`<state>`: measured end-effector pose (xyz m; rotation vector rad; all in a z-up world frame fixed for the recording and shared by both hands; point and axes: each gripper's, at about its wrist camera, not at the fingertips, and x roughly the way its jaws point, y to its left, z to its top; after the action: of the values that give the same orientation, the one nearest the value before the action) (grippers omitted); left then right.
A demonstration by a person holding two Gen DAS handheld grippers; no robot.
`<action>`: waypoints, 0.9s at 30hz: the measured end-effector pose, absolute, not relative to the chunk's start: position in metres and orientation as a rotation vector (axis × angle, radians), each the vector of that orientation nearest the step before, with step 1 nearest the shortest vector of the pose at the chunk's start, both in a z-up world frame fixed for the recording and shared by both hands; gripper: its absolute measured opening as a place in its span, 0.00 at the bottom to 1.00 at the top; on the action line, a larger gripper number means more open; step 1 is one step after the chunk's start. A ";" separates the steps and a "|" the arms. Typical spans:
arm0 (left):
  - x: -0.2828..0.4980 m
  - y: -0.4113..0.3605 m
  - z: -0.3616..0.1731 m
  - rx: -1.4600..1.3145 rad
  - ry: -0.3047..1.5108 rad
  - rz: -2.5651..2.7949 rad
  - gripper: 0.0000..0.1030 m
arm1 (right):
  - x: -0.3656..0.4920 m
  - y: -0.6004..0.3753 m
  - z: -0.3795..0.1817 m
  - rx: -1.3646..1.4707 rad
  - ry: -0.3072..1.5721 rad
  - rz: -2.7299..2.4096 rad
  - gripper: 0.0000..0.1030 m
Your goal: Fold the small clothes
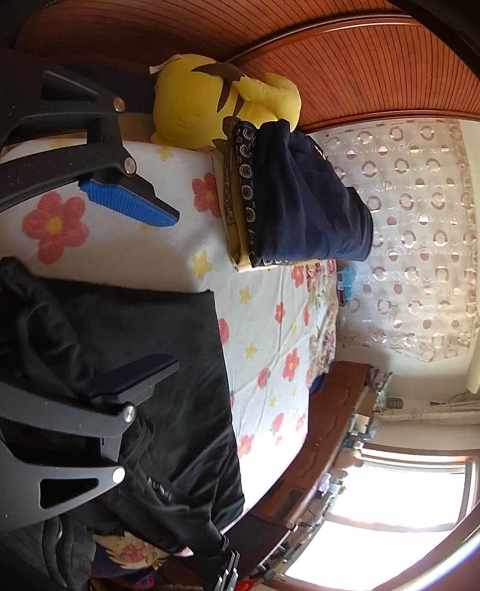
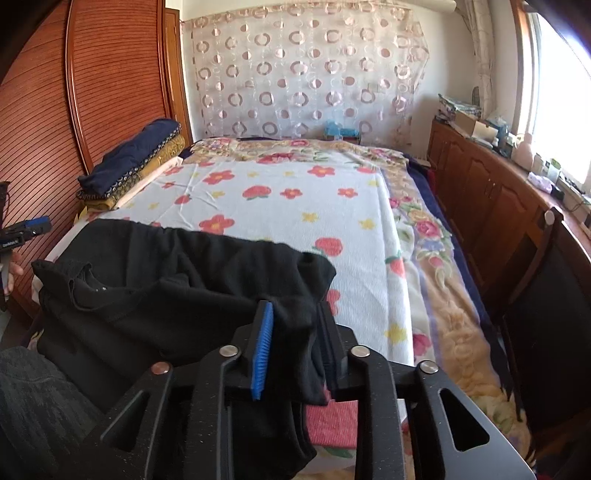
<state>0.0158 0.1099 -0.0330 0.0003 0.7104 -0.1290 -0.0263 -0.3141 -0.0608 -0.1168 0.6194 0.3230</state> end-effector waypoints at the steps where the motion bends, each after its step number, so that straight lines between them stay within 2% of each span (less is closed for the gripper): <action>1: 0.021 0.110 -0.034 0.004 0.713 -0.122 0.70 | -0.027 -0.314 -0.060 -0.117 0.608 0.322 0.33; 7: 0.057 0.111 -0.034 0.018 0.746 -0.115 0.70 | -0.002 -0.319 -0.065 -0.116 0.587 0.289 0.36; 17: 0.100 0.096 -0.055 0.062 0.844 -0.146 0.70 | 0.069 -0.310 -0.100 -0.075 0.734 0.330 0.36; 19: 0.100 0.095 -0.062 0.054 0.862 -0.152 0.70 | 0.075 -0.309 -0.108 -0.074 0.769 0.335 0.32; 20: 0.099 0.094 -0.065 0.052 0.867 -0.155 0.70 | 0.077 -0.309 -0.109 -0.070 0.779 0.345 0.27; 21: 0.098 0.092 -0.068 0.053 0.874 -0.154 0.70 | 0.077 -0.308 -0.108 -0.068 0.780 0.352 0.13; 22: 0.097 0.091 -0.071 0.054 0.877 -0.153 0.70 | 0.077 -0.309 -0.106 -0.070 0.775 0.358 0.09; 27: 0.093 0.091 -0.077 0.042 0.887 -0.152 0.70 | 0.066 -0.325 -0.084 -0.025 0.657 0.316 0.07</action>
<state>0.0927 0.0914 -0.0773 0.0424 0.8870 -0.1516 0.0659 -0.3247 -0.0841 -0.0248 0.6574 0.3157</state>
